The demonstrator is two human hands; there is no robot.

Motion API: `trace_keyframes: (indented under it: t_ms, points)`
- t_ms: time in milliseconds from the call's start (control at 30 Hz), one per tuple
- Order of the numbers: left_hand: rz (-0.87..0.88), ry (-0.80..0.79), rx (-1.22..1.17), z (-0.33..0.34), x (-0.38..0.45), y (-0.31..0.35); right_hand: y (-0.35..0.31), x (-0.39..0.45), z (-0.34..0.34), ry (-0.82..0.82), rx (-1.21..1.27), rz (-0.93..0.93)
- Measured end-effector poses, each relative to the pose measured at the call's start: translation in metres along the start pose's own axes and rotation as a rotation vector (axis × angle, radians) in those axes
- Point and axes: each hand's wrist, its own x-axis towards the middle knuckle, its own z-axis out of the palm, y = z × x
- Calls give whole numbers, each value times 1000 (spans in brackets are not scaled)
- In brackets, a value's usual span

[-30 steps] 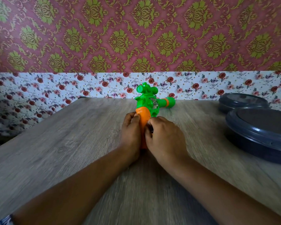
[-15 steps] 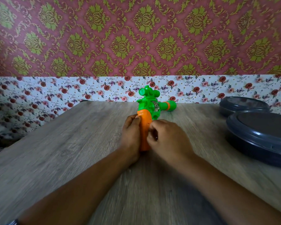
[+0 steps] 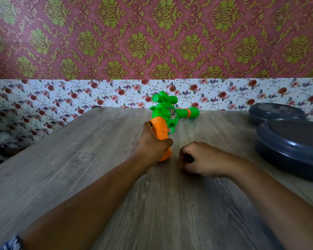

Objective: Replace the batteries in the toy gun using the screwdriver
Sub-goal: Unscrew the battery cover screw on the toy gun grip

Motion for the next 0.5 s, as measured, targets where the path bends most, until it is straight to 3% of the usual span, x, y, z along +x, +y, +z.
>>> trace_keyframes:
  t_ms: [200, 367, 500]
  points:
    - [14, -52, -3, 4, 0, 2, 5, -1, -5, -24, 67, 2]
    - [-124, -61, -246, 8, -1, 4, 4, 5, -3, 425, 310, -9]
    - [-202, -186, -533, 9, -3, 7, -10, 7, 9, 529, 292, 105]
